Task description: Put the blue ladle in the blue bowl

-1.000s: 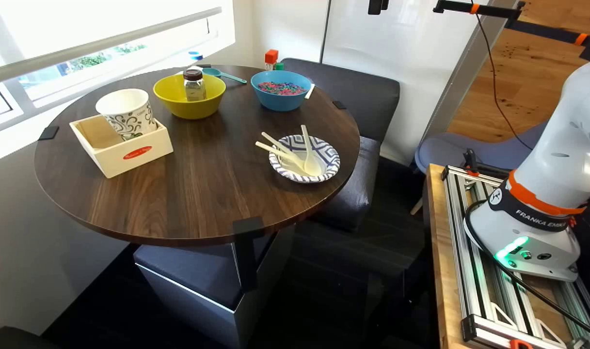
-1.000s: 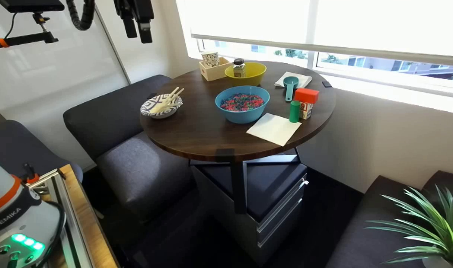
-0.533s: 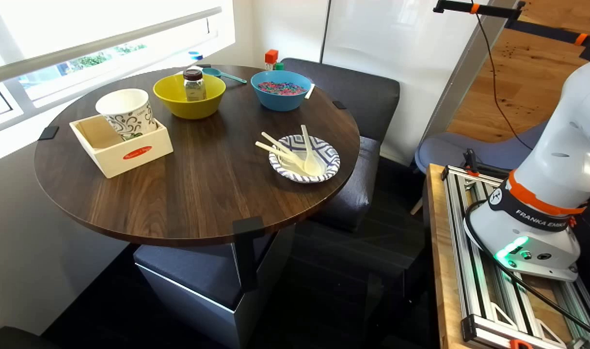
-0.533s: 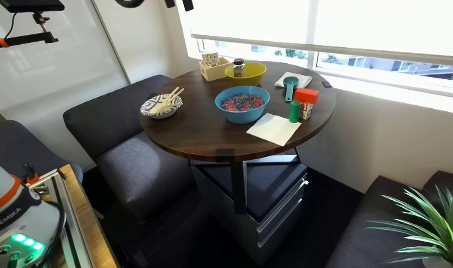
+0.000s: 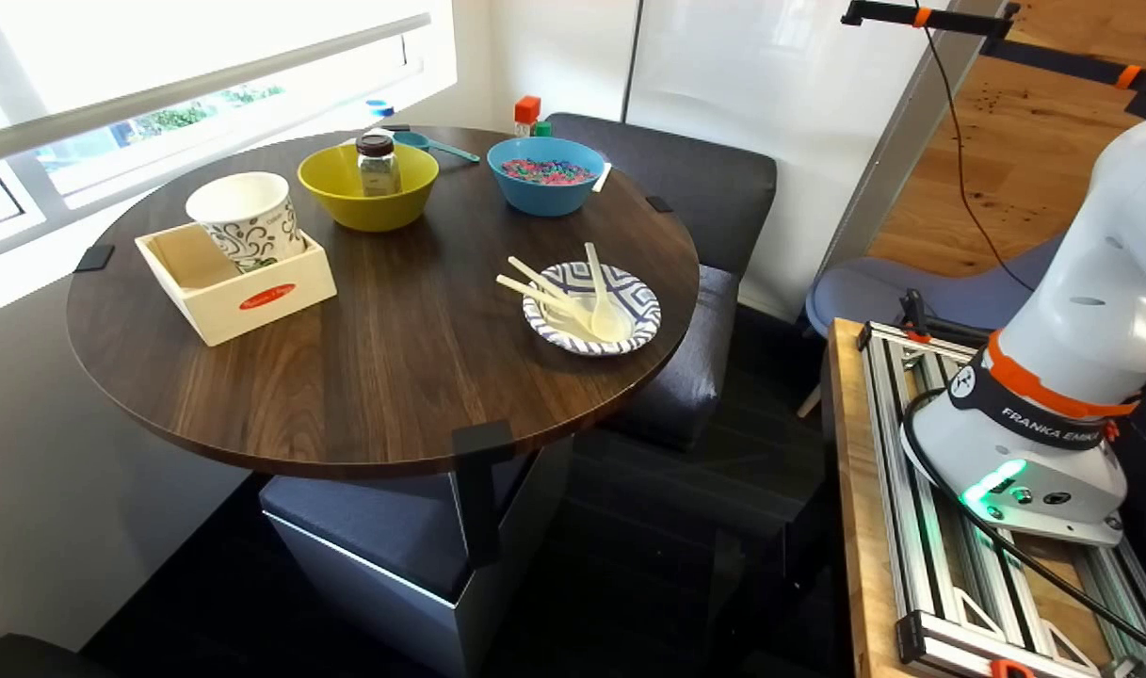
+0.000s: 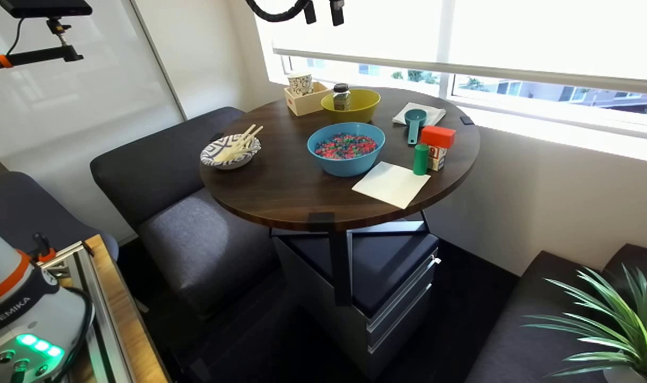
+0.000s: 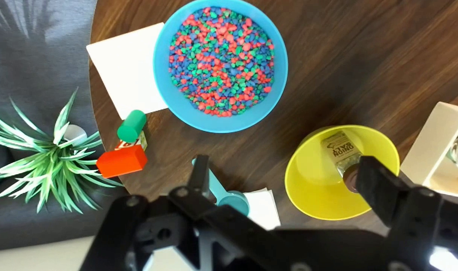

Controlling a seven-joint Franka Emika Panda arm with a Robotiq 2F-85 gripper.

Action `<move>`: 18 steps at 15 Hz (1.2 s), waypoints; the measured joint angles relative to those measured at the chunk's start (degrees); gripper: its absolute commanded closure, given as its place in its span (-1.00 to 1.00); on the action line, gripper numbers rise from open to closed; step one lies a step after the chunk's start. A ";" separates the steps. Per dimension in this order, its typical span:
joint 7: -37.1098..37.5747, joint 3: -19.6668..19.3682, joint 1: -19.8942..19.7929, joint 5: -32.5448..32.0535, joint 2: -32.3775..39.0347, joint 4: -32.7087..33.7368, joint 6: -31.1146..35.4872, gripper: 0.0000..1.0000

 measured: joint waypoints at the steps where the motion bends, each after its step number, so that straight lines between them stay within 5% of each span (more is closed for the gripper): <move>1: 0.10 0.00 -0.08 -0.05 1.07 1.23 -0.40 -1.00; 6: -1.24 0.45 -1.32 3.44 2.87 3.06 2.82 -1.00; 10: -8.08 1.42 -5.48 10.60 12.08 9.67 4.76 -1.00; 14: -7.85 1.41 -8.34 10.25 22.06 17.43 4.74 -1.00; 18: -7.93 1.43 -8.15 10.25 21.47 17.47 4.93 -1.00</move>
